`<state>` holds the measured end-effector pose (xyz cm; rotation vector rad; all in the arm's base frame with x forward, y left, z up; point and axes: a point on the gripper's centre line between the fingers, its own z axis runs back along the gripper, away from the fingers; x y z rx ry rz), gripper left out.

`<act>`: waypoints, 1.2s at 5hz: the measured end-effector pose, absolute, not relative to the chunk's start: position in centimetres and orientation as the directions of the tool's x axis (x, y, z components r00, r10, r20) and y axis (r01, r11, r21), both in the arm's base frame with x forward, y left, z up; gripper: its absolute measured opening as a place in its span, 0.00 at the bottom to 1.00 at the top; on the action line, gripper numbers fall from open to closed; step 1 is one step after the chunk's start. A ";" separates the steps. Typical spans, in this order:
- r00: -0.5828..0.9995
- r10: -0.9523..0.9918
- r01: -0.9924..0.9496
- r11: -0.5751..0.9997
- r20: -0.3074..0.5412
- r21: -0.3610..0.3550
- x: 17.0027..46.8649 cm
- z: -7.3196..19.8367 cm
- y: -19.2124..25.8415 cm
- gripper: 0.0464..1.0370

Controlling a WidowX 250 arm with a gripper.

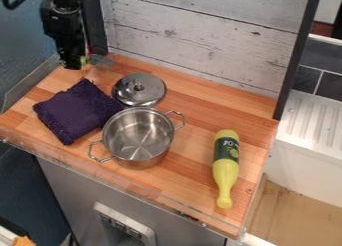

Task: Transferring the green spatula behind the lid.

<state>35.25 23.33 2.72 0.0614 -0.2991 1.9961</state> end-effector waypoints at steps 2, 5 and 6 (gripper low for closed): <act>-0.447 0.877 -0.891 -0.421 0.178 -0.169 35.2 1.2 23.6 0.33; -0.423 0.892 -0.906 -0.410 0.160 -0.104 34.0 -0.3 23.6 0.71; -0.410 0.900 -0.911 -0.400 0.147 -0.097 34.0 -0.3 23.6 0.95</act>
